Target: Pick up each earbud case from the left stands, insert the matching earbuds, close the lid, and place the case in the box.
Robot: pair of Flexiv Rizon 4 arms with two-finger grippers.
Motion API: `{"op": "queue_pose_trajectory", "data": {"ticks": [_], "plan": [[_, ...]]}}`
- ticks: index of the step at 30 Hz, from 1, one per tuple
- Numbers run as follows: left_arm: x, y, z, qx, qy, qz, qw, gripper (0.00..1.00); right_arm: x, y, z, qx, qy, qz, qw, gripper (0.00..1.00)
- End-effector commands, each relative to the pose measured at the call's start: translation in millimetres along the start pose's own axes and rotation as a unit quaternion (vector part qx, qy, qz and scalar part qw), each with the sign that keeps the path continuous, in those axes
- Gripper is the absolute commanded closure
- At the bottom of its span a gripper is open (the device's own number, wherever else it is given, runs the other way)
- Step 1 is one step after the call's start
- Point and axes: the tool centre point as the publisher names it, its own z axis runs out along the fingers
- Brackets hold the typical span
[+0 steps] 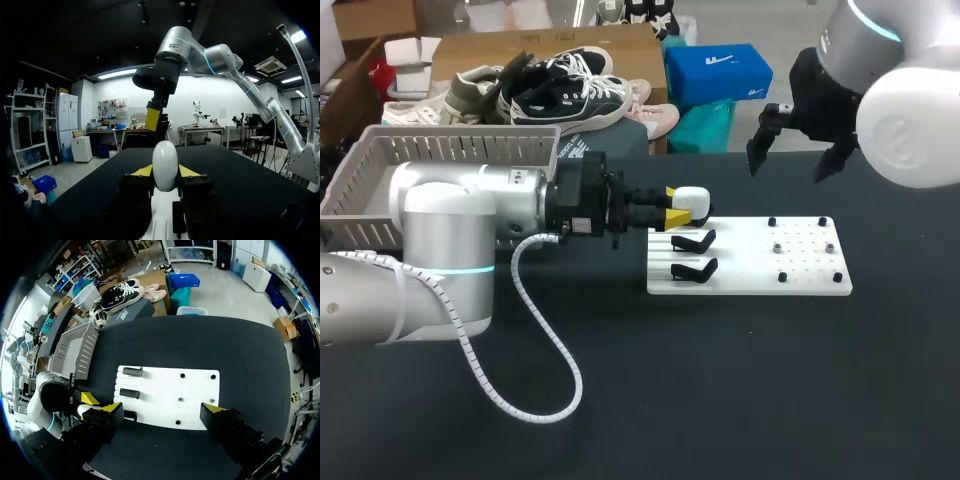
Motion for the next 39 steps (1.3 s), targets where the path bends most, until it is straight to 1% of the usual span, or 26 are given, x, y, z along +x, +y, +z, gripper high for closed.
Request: {"op": "queue_pose_trajectory", "data": {"ticks": [1,6,11,18,19,21,23,31,33,34,36,37,39], "plan": [[-12.5,-14.3,-35,-0.062,0.019,0.000,0.998,1.00,13,-8,-3,-0.021,-0.045,-0.012,0.999,0.00],[-15.7,-9.4,-67,-0.115,0.043,-0.004,0.992,1.00,20,-10,1,-0.027,-0.046,-0.023,0.998,0.00],[-17.2,-6.2,-99,-0.164,0.052,-0.015,0.985,1.00,23,-16,6,-0.030,-0.042,-0.015,0.999,0.00],[-15.6,0.6,-143,-0.231,0.094,-0.031,0.968,1.00,25,-18,8,-0.032,-0.041,-0.009,0.999,0.00],[-15.0,2.8,-149,-0.242,0.115,-0.034,0.963,1.00,25,-18,8,-0.032,-0.041,-0.009,0.999,0.00],[-15.7,6.3,-158,-0.256,0.124,-0.041,0.958,1.00,25,-18,8,-0.032,-0.041,-0.009,0.999,0.00],[-14.5,11.0,-166,-0.271,0.152,-0.044,0.950,1.00,25,-18,8,-0.032,-0.041,-0.009,0.999,0.00],[-2.5,35.5,-206,-0.324,0.193,-0.084,0.922,1.00,25,-18,8,-0.032,-0.041,-0.009,0.999,0.00],[2.3,41.1,-217,-0.340,0.212,-0.093,0.912,1.00,25,-18,8,-0.032,-0.041,-0.009,0.999,0.00],[4.5,43.8,-222,-0.347,0.209,-0.097,0.909,1.00,25,-18,8,-0.032,-0.041,-0.009,0.999,0.00],[10.3,50.3,-232,-0.360,0.223,-0.106,0.900,1.00,25,-18,8,-0.032,-0.041,-0.009,0.999,0.00],[13.6,53.2,-236,-0.365,0.219,-0.111,0.898,1.00,25,-18,8,-0.032,-0.041,-0.009,0.999,0.00],[22.5,60.5,-246,-0.378,0.225,-0.126,0.889,1.00,25,-18,8,-0.032,-0.041,-0.009,0.999,0.00]]}}
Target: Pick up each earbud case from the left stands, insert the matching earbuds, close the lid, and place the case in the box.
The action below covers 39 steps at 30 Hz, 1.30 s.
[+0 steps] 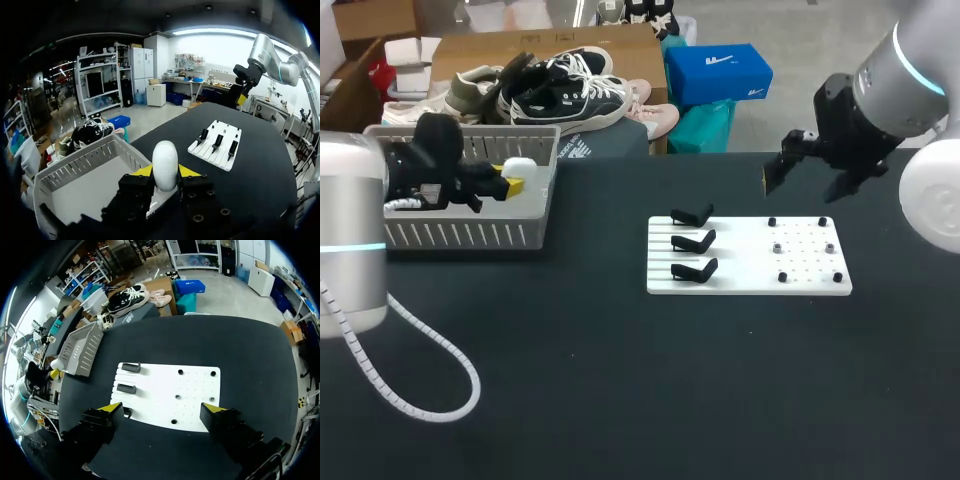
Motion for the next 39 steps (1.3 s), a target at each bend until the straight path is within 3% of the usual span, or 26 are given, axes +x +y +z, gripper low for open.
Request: {"op": "queue_pose_trajectory", "data": {"ticks": [1,7,8,10,11,19,26,31,39], "plan": [[9.3,15.8,7,-0.058,0.004,-0.019,0.998,1.00,3,0,-2,0.002,-0.004,0.001,1.000,0.00],[15.1,35.3,14,-0.069,0.014,-0.047,0.996,1.00,3,0,-2,0.002,-0.004,0.001,1.000,0.00],[14.6,36.5,15,-0.070,0.017,-0.047,0.996,0.96,3,0,-2,0.002,-0.004,0.001,1.000,0.00],[12.4,38.1,16,-0.069,0.017,-0.048,0.996,0.25,3,0,-2,0.002,-0.004,0.001,1.000,0.00],[11.0,38.8,17,-0.070,0.017,-0.046,0.996,0.00,3,0,-2,0.002,-0.004,0.001,1.000,0.00],[-6.0,26.2,10,-0.059,-0.016,-0.027,0.998,0.00,3,0,-2,0.002,-0.004,0.001,1.000,0.00],[-29.5,-17.1,6,0.013,-0.058,0.006,0.998,0.00,3,0,-2,0.002,-0.004,0.001,1.000,0.00],[-42.9,-48.4,14,0.056,-0.067,0.026,0.996,0.00,3,0,-2,0.002,-0.004,0.001,1.000,0.00],[-51.1,-77.7,23,0.110,-0.102,0.027,0.988,0.00,3,0,-2,0.002,-0.004,0.001,1.000,0.00]]}}
